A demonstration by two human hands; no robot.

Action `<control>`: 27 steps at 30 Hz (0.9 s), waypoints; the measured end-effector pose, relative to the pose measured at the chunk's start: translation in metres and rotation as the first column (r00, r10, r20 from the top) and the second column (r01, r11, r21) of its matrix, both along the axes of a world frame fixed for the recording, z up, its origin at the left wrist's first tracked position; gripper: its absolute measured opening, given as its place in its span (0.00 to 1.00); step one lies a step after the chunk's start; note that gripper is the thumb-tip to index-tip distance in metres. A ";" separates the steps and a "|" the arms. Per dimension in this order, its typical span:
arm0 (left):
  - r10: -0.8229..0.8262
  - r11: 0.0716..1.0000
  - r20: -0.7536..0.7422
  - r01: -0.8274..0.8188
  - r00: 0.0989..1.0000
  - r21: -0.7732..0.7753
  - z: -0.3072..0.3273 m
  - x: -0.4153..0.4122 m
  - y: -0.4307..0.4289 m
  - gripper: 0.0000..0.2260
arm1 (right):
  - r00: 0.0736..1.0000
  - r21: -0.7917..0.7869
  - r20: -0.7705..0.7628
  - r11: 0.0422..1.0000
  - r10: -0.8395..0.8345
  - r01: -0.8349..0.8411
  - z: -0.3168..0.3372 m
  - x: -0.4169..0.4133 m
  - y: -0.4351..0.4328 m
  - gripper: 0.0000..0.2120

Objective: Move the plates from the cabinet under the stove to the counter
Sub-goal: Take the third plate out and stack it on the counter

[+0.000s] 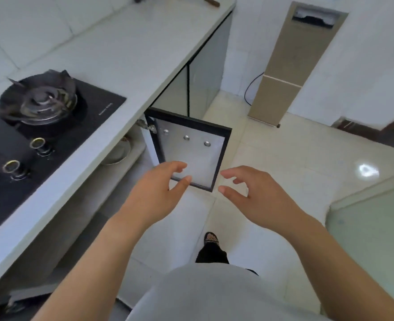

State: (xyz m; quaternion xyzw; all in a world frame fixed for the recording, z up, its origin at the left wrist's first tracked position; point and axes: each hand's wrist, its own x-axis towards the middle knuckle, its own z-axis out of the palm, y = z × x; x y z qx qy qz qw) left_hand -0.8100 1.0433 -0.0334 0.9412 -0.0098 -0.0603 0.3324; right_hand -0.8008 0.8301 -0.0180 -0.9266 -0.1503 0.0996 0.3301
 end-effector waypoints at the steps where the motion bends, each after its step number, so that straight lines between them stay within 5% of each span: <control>1: 0.034 0.999 -0.017 -0.033 0.999 0.013 0.001 0.008 0.006 0.18 | 0.999 -0.001 -0.006 0.999 0.042 -0.042 -0.001 0.019 0.004 0.17; 9: 0.374 0.927 -0.067 -0.374 0.925 0.011 0.000 0.068 0.047 0.17 | 0.935 0.019 0.035 0.935 0.352 -0.353 -0.010 0.159 0.052 0.18; 17: 0.698 0.716 -0.068 -0.693 0.713 0.087 -0.006 0.043 0.118 0.15 | 0.773 -0.003 -0.020 0.773 0.634 -0.634 -0.017 0.209 0.146 0.18; 27: 0.754 0.653 -0.124 -0.755 0.645 0.049 -0.028 0.046 0.186 0.16 | 0.709 -0.026 0.002 0.709 0.705 -0.705 -0.012 0.229 0.246 0.19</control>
